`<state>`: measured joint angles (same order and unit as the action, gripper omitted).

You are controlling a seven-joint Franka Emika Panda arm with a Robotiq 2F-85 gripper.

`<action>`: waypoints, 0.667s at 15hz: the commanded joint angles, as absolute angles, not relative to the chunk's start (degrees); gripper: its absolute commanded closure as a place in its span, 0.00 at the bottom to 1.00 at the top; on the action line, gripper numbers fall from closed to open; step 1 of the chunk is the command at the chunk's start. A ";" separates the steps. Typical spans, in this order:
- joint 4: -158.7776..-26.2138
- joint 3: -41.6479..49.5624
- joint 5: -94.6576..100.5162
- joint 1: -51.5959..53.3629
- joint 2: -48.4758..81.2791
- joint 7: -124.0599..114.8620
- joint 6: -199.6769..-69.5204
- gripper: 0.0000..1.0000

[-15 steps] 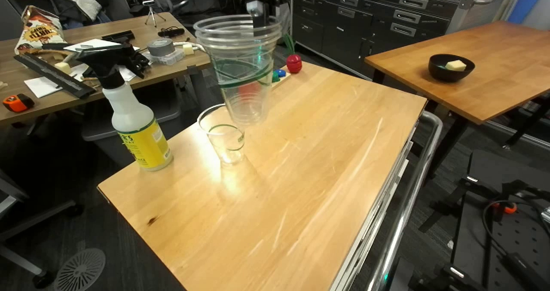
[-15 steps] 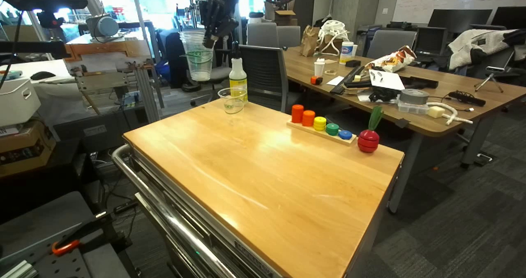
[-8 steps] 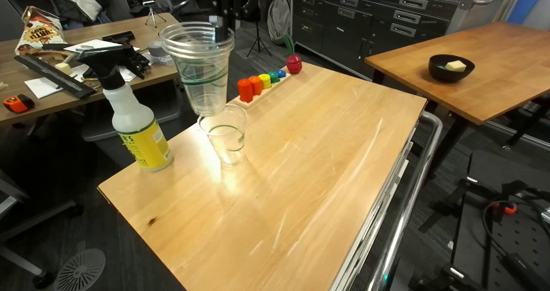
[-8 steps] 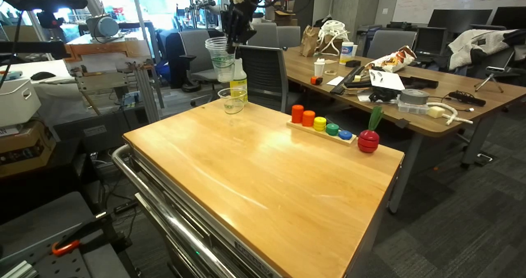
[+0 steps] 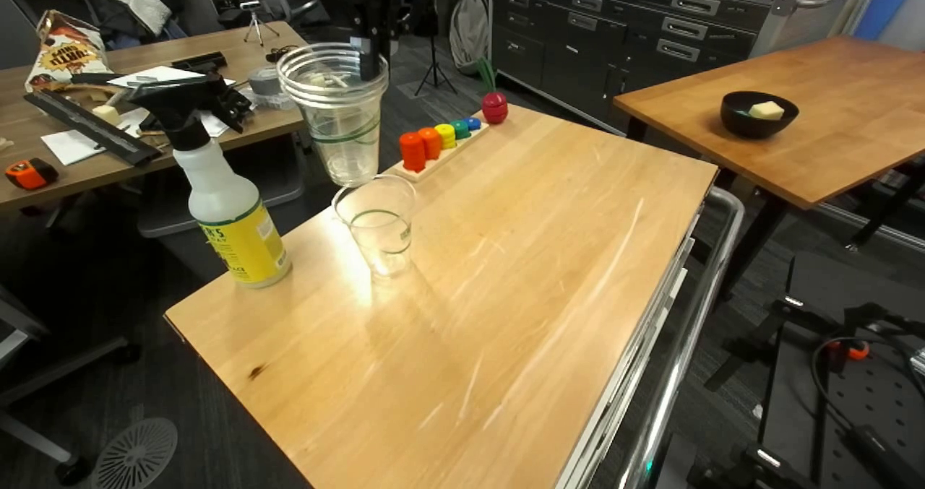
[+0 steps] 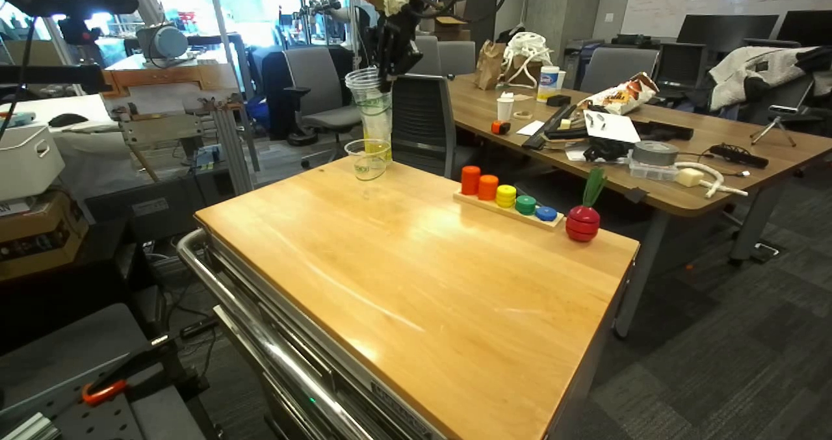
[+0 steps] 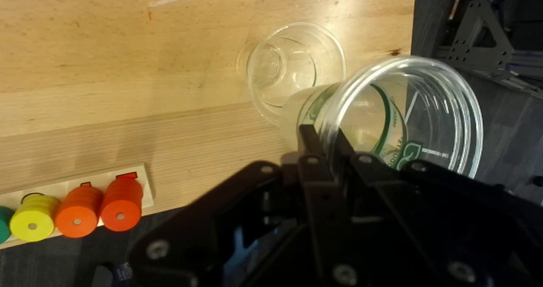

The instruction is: Stack the cups together

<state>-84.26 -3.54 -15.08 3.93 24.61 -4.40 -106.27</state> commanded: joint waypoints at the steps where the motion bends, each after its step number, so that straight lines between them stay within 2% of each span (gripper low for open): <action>1: -82.76 -3.19 -11.95 4.41 24.49 -6.05 -105.11 0.95; 10: -82.84 -3.59 -10.85 4.38 26.92 -5.50 -101.69 0.95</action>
<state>-84.41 -3.57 -11.93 4.01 25.67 -4.82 -103.43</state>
